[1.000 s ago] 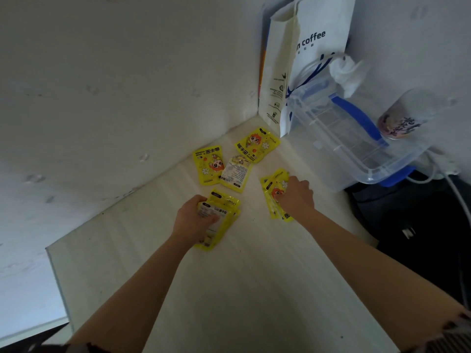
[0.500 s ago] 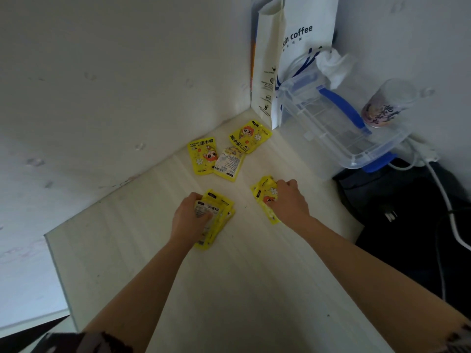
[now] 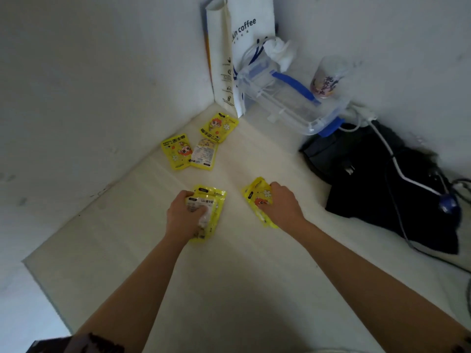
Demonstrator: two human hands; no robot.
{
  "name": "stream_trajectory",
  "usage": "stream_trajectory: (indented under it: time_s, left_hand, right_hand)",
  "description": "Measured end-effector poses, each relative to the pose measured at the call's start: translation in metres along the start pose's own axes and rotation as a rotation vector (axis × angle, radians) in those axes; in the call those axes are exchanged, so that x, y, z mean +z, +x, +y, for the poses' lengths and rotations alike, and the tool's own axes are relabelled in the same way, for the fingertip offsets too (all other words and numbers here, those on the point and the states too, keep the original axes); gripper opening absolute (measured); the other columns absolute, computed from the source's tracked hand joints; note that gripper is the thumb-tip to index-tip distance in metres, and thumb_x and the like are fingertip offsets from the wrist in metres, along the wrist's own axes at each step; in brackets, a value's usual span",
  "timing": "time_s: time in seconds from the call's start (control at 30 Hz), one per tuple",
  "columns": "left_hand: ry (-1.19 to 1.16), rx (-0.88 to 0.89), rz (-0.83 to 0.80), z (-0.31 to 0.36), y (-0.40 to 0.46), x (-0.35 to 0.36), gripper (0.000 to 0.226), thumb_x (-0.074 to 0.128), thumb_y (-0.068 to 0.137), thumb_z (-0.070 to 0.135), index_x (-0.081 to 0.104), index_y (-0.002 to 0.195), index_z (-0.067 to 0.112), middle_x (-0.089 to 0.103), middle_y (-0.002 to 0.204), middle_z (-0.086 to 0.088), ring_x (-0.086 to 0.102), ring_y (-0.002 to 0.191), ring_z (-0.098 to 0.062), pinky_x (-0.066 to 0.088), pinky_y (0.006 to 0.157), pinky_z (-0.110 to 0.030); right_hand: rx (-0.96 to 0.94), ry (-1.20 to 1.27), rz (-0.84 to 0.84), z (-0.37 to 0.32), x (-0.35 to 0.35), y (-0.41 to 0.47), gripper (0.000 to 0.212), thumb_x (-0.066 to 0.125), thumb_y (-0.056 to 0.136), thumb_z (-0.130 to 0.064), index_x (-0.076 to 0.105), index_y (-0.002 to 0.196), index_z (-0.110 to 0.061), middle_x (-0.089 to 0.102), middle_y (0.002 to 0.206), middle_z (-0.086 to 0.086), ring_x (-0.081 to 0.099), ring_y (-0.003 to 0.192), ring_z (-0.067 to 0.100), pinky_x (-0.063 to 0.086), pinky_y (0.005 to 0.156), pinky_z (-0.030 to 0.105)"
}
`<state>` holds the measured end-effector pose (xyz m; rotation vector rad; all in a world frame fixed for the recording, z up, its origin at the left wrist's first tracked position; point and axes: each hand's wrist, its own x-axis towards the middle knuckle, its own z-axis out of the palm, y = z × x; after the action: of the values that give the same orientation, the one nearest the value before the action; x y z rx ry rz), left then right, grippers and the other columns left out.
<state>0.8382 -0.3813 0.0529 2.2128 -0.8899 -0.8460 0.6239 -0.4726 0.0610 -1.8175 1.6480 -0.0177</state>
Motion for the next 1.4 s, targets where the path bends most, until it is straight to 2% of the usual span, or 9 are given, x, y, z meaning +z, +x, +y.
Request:
stream_trajectory:
  time_s: [0.17, 0.43, 0.63, 0.77, 0.87, 1.03, 1.17, 1.33, 1.4]
  left_hand:
    - [-0.148, 0.05, -0.11, -0.006, -0.036, 0.01, 0.044, 0.075, 0.076, 0.015, 0.059, 0.117, 0.013, 0.065, 0.103, -0.006, 0.062, 0.094, -0.025, 0.051, 0.088, -0.038]
    - [-0.133, 0.098, -0.324, -0.02, -0.121, 0.045, 0.032, 0.076, 0.072, 0.012, 0.063, 0.101, 0.015, 0.068, 0.089, -0.004, 0.065, 0.081, -0.024, 0.054, 0.078, -0.039]
    - [-0.083, 0.152, -0.524, -0.02, -0.192, 0.08, 0.034, 0.076, 0.072, 0.007, 0.063, 0.103, 0.012, 0.07, 0.087, -0.003, 0.067, 0.078, -0.021, 0.055, 0.075, -0.037]
    - [-0.035, 0.225, -0.656, -0.016, -0.246, 0.111, 0.033, 0.075, 0.075, 0.007, 0.061, 0.103, 0.013, 0.068, 0.085, 0.003, 0.066, 0.074, -0.013, 0.053, 0.065, -0.028]
    - [0.02, 0.283, -0.737, -0.016, -0.29, 0.137, 0.032, 0.076, 0.075, 0.008, 0.061, 0.103, 0.012, 0.069, 0.088, 0.001, 0.066, 0.077, -0.014, 0.048, 0.063, -0.024]
    - [0.08, 0.323, -0.81, -0.021, -0.38, 0.183, 0.032, 0.076, 0.076, 0.011, 0.059, 0.101, 0.02, 0.069, 0.089, 0.002, 0.064, 0.075, -0.01, 0.047, 0.061, -0.022]
    - [0.112, 0.342, -0.855, -0.032, -0.457, 0.224, 0.034, 0.078, 0.074, 0.011, 0.057, 0.098, 0.023, 0.07, 0.089, -0.001, 0.067, 0.078, -0.017, 0.052, 0.072, -0.03]
    - [0.141, 0.352, -0.865, -0.036, -0.535, 0.271, 0.032, 0.077, 0.074, 0.013, 0.059, 0.101, 0.015, 0.07, 0.089, -0.002, 0.066, 0.078, -0.018, 0.045, 0.061, -0.022]
    - [0.166, 0.359, -0.867, -0.036, -0.558, 0.288, 0.034, 0.078, 0.073, 0.017, 0.06, 0.102, 0.017, 0.07, 0.094, -0.004, 0.067, 0.082, -0.02, 0.046, 0.063, -0.024]
  right_hand:
    - [0.105, 0.118, 0.118, 0.022, 0.011, -0.069, 0.033, 0.063, 0.083, -0.041, 0.049, 0.099, -0.016, 0.055, 0.099, 0.007, 0.059, 0.09, 0.03, 0.051, 0.07, 0.037]
    - [0.335, 0.275, 0.255, 0.082, 0.027, -0.198, 0.031, 0.067, 0.08, -0.04, 0.05, 0.094, -0.019, 0.064, 0.092, 0.004, 0.061, 0.086, 0.027, 0.052, 0.069, 0.036]
    - [0.499, 0.391, 0.371, 0.133, 0.031, -0.286, 0.027, 0.068, 0.082, -0.035, 0.052, 0.093, -0.017, 0.062, 0.084, 0.003, 0.055, 0.064, 0.023, 0.04, 0.046, 0.024]
    - [0.617, 0.446, 0.447, 0.175, 0.038, -0.344, 0.032, 0.071, 0.08, -0.035, 0.059, 0.104, -0.017, 0.068, 0.095, 0.005, 0.063, 0.09, 0.028, 0.045, 0.066, 0.029]
    - [0.698, 0.517, 0.503, 0.21, 0.045, -0.391, 0.035, 0.072, 0.077, -0.035, 0.061, 0.107, -0.022, 0.071, 0.096, 0.003, 0.064, 0.096, 0.028, 0.052, 0.076, 0.033]
    - [0.799, 0.528, 0.539, 0.276, 0.051, -0.47, 0.036, 0.071, 0.079, -0.038, 0.059, 0.105, -0.017, 0.07, 0.098, 0.006, 0.063, 0.098, 0.03, 0.048, 0.073, 0.031]
    - [0.84, 0.563, 0.595, 0.328, 0.054, -0.529, 0.04, 0.072, 0.078, -0.038, 0.059, 0.108, -0.016, 0.069, 0.098, 0.004, 0.064, 0.096, 0.028, 0.052, 0.075, 0.035]
    - [0.888, 0.608, 0.654, 0.387, 0.055, -0.59, 0.036, 0.071, 0.08, -0.036, 0.053, 0.102, -0.013, 0.058, 0.083, -0.002, 0.062, 0.088, 0.029, 0.039, 0.062, 0.029]
    - [0.919, 0.621, 0.662, 0.408, 0.054, -0.609, 0.036, 0.071, 0.08, -0.037, 0.053, 0.099, -0.013, 0.06, 0.08, -0.002, 0.062, 0.084, 0.028, 0.044, 0.061, 0.031]
